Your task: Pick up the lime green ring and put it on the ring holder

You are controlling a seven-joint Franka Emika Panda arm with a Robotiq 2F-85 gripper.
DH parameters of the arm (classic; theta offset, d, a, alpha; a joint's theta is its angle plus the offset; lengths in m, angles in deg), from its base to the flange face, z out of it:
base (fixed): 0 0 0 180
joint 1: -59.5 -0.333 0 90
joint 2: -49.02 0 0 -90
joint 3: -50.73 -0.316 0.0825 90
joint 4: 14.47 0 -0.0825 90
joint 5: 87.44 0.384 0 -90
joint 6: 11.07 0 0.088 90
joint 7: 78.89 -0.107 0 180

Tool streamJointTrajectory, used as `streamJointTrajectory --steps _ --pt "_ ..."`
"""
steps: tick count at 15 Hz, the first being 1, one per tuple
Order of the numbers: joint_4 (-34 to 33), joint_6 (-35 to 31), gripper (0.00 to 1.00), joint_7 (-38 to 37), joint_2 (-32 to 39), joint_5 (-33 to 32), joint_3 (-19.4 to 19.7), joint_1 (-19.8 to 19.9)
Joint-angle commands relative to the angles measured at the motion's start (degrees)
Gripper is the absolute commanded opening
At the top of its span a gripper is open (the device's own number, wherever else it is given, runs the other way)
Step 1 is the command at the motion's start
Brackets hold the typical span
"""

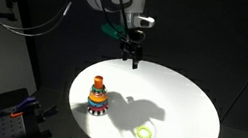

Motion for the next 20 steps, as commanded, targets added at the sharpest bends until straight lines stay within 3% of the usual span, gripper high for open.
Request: streamJointTrajectory --steps 1,7,14,20 --pt "1.9 -6.2 1.0 -2.1 2.9 -1.4 1.5 1.2" --pt "2.1 -13.3 1.0 -0.3 10.3 0.5 3.5 2.9" --pt "-0.2 -16.4 1.0 1.7 18.0 2.0 4.3 5.1" --pt "-3.5 -14.4 1.0 10.7 21.8 10.3 0.6 10.0"
